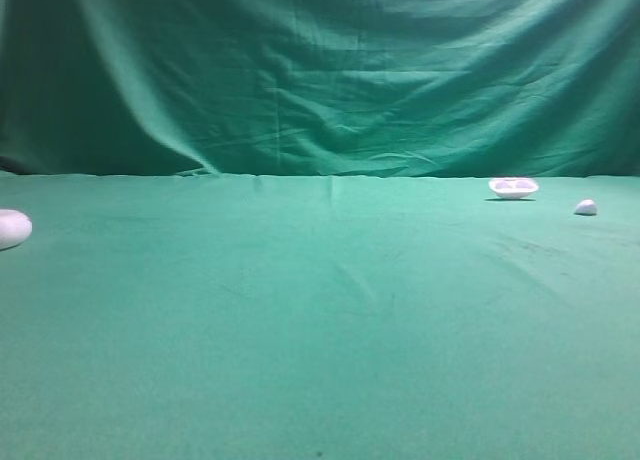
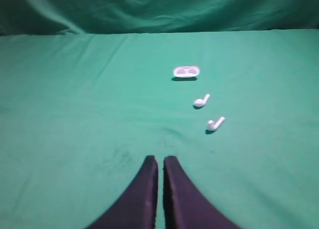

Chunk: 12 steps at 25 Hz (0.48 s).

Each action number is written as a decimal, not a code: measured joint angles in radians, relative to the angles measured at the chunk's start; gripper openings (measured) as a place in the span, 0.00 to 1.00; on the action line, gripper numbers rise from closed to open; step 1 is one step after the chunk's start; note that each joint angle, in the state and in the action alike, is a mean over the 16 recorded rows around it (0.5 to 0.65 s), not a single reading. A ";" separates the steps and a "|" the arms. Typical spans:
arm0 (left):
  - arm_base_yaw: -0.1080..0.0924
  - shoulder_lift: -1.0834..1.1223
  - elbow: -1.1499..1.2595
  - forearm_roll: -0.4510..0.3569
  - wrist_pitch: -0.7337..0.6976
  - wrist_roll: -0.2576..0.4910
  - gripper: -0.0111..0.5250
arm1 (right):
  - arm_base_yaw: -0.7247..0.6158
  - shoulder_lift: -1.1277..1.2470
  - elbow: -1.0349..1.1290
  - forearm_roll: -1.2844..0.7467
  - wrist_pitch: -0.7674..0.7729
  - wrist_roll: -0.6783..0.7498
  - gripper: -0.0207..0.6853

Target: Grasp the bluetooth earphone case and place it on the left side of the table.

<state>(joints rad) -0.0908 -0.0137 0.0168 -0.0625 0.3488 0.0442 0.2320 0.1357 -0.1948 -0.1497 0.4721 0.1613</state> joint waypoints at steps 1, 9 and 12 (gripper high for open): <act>0.000 0.000 0.000 0.000 0.000 0.000 0.02 | -0.026 -0.023 0.031 0.000 -0.016 0.000 0.03; 0.000 0.000 0.000 0.000 0.000 0.000 0.02 | -0.147 -0.137 0.186 -0.001 -0.079 0.001 0.03; 0.000 0.000 0.000 0.000 0.000 0.000 0.02 | -0.159 -0.146 0.209 0.000 -0.088 0.003 0.03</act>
<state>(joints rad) -0.0908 -0.0137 0.0168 -0.0625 0.3488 0.0442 0.0734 -0.0106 0.0140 -0.1496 0.3840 0.1642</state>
